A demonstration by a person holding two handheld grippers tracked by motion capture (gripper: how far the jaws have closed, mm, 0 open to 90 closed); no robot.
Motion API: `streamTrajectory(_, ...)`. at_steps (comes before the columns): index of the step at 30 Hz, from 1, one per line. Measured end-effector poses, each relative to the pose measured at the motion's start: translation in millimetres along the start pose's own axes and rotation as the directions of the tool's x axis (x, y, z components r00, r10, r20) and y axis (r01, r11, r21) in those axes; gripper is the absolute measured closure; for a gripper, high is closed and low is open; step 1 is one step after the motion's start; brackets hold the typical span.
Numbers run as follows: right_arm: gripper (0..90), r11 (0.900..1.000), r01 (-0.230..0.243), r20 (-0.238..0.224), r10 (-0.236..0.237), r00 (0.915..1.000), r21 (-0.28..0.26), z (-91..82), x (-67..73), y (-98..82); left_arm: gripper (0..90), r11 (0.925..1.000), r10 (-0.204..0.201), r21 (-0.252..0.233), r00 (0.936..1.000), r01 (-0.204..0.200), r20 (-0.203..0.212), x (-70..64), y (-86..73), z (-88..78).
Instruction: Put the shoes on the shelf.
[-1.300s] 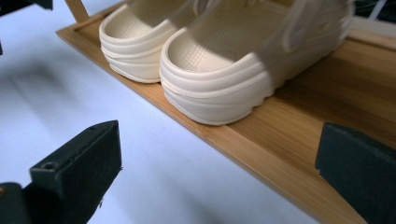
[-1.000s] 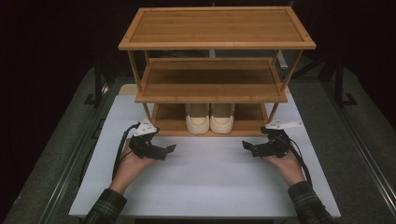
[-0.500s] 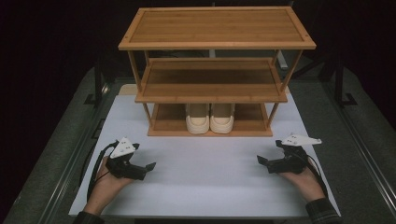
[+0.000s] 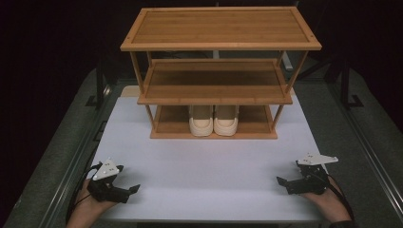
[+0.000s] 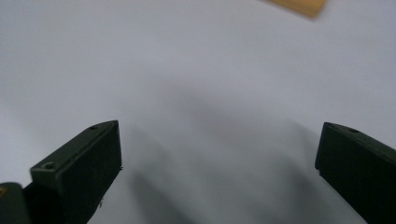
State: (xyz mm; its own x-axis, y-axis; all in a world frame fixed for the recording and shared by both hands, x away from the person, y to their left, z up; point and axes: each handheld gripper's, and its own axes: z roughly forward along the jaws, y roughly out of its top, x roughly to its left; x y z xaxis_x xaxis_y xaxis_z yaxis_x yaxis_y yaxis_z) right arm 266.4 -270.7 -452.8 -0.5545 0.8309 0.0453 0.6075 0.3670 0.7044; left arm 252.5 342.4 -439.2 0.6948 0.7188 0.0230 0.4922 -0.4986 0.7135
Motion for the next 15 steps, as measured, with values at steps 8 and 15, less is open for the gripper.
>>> streamTrajectory(8, 0.7, 1.000, 0.012, 0.023, -0.013, 0.9997, 0.025, 2.3, -1.5, -5.2, 3.6, 0.9996, -0.006, 0.027, 1.0000, 0.006, 0.002, 1.7, -10.4, 5.0)
streamTrajectory(15, 0.7, 1.000, 0.014, 0.024, -0.014, 0.9996, 0.025, 2.4, -1.5, -5.1, 3.6, 0.9995, -0.007, 0.031, 1.0000, 0.007, 0.001, 1.9, -9.7, 5.0)
